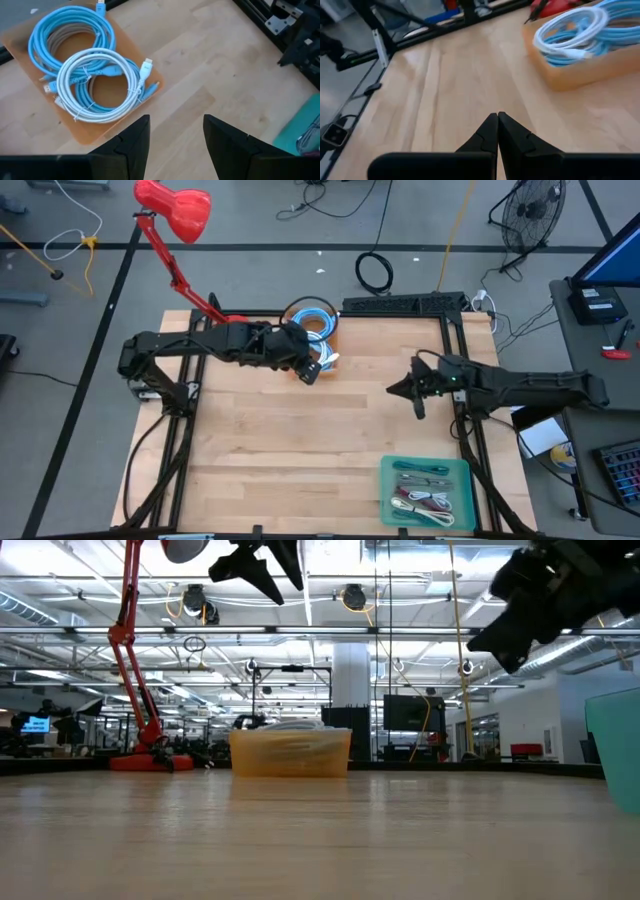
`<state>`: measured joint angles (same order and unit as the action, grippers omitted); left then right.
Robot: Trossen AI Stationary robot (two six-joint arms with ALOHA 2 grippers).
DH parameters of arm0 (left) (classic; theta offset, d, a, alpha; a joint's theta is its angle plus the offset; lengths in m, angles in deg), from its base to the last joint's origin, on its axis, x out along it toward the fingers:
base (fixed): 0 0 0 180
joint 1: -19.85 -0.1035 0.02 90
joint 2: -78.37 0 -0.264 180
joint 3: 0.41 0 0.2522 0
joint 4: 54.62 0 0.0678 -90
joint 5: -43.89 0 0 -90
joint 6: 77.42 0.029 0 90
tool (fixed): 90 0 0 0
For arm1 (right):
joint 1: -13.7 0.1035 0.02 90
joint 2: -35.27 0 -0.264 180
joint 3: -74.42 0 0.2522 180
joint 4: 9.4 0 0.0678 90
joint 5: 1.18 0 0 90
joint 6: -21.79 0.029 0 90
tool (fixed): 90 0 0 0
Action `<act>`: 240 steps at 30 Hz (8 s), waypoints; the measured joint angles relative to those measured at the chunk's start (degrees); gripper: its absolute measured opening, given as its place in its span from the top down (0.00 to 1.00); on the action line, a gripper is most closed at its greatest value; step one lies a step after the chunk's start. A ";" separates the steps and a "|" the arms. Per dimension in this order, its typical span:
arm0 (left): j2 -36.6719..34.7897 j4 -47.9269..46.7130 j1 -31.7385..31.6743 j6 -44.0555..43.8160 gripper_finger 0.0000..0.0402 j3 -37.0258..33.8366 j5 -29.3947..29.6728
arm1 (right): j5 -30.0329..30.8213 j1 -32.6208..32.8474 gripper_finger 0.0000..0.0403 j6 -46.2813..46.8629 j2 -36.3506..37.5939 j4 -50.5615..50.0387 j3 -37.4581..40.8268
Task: Pick & Place USB Port
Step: Return to Home Position
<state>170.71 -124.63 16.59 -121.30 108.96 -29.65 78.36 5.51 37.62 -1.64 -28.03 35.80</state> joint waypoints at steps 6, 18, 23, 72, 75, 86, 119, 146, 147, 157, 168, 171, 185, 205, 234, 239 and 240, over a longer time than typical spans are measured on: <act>0.00 -0.02 -0.95 0.85 0.54 0.00 -0.05 | 2.76 1.21 1.00 2.55 12.51 0.39 7.70; 0.00 -0.02 -3.89 1.22 0.54 0.00 -3.29 | -0.22 1.23 1.00 7.07 32.76 0.35 15.34; 0.00 -0.03 -3.81 0.81 0.54 0.00 -3.47 | -0.11 1.23 1.00 5.40 36.81 0.97 15.31; -46.49 70.04 -8.97 3.39 1.00 -81.62 -8.94 | 4.52 1.19 1.00 7.31 32.85 7.25 24.00; -54.63 70.29 -8.35 7.37 1.00 -84.96 -8.94 | 4.50 1.19 1.00 7.31 32.85 7.31 24.02; -72.63 64.07 -6.23 28.26 1.00 -85.31 -5.39 | 4.48 1.19 1.00 7.31 32.85 7.44 24.02; -82.51 62.06 -3.13 26.36 0.98 -94.68 -4.15 | 4.46 1.16 1.00 7.31 32.86 7.69 24.04; -82.51 61.66 -3.13 25.64 0.98 -94.68 -4.09 | 4.46 1.17 1.00 7.30 32.87 7.70 24.04; -82.51 61.66 -3.13 25.63 0.98 -94.68 -4.09 | 4.46 1.16 1.00 7.31 32.87 7.70 24.04; -82.49 61.66 -3.13 25.64 0.98 -94.68 -4.09 | 4.46 1.16 1.00 7.29 32.87 7.70 24.04; -82.49 61.66 -3.13 25.64 0.98 -94.68 -4.09 | 4.46 1.18 1.00 7.31 32.87 7.70 24.04; -82.49 61.66 -3.13 25.64 0.98 -94.68 -4.09 | 4.46 1.17 1.00 7.30 32.87 7.70 24.04; -82.49 61.64 -3.13 25.64 0.98 -94.68 -4.09 | 4.46 1.16 1.00 7.31 32.87 7.70 24.04; -82.50 61.64 -3.13 25.63 0.98 -94.68 -4.09 | 4.46 1.16 1.00 7.31 32.87 7.71 24.04; -82.49 61.64 -3.13 25.61 0.98 -94.68 -4.09 | 4.46 1.18 1.00 7.31 32.86 7.72 24.04; -82.49 61.65 -3.13 25.61 0.98 -94.68 -4.09 | 4.47 1.18 1.00 7.31 32.87 7.72 24.04; -82.49 61.64 -3.13 25.61 0.98 -94.68 -4.09 | 4.46 1.19 1.00 7.30 32.87 7.70 24.04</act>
<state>88.22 -62.99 13.46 -95.68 14.28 -33.73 82.83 6.69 44.91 31.23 -20.33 59.84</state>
